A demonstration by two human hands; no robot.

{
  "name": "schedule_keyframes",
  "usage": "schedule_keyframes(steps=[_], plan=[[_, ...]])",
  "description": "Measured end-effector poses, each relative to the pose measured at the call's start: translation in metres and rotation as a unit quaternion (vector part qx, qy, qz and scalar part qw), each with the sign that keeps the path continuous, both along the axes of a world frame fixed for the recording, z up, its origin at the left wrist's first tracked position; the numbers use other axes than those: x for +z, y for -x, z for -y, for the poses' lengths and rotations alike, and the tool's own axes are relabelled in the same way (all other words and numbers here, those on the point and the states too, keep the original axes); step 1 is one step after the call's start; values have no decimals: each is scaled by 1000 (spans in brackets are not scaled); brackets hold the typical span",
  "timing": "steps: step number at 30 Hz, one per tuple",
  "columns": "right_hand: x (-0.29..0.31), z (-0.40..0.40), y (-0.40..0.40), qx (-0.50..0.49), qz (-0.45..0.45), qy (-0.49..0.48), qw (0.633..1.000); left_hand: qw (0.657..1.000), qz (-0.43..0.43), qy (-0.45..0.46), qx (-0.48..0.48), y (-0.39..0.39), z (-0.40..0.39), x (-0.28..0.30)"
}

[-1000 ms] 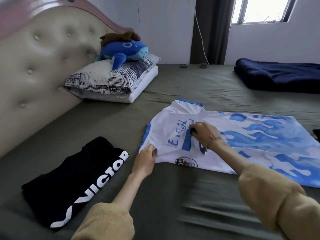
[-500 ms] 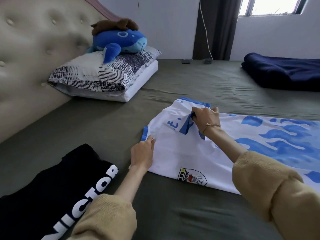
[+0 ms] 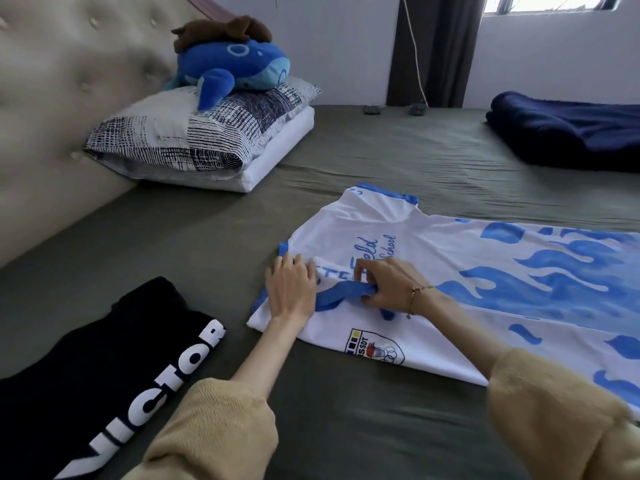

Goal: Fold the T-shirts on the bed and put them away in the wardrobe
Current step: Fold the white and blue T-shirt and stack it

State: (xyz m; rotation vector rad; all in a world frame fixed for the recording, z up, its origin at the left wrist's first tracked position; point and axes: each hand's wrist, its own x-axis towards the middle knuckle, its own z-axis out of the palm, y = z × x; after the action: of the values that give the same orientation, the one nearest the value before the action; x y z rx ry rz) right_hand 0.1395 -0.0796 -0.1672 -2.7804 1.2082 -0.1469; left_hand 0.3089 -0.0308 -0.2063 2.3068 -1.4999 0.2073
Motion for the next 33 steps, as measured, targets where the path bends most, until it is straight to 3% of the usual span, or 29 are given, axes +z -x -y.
schedule_keyframes(steps=[3, 4, 7, 12, 14, 18, 21, 23, 26, 29, 33], plan=[[-5, -10, 8, 4, 15, -29, 999, 973, -227, -50, 1, 16, 3, 3], [-7, -13, 11, 1, 23, -36, 999, 962, -263, -77, 4, 18, 4, 3], [-14, -21, 20, -4, 42, -24, 999, 950, -294, -106, 15, 20, 1, 6], [-17, -35, 26, 0, 54, 48, 997, 931, -360, -36, 53, 23, -4, 9], [-18, -38, 31, -7, 36, 54, 998, 945, -321, -26, 58, 22, -10, 7], [-21, -46, 49, -57, 0, 54, 997, 988, -105, -66, 90, 27, -24, 2], [-24, -52, 68, -93, 46, 38, 994, 1000, -12, -20, -6, 39, -34, 1], [-26, -56, 82, -88, 46, -10, 995, 990, 3, -56, -126, 48, -41, 0], [-25, -67, 106, -87, 0, -137, 987, 949, -15, -175, -262, 66, -54, 0], [-24, -78, 137, -99, -53, -175, 978, 921, -25, -246, -302, 80, -67, 0], [-25, -87, 180, -128, -61, -186, 972, 917, -19, -279, -286, 84, -75, 4]])
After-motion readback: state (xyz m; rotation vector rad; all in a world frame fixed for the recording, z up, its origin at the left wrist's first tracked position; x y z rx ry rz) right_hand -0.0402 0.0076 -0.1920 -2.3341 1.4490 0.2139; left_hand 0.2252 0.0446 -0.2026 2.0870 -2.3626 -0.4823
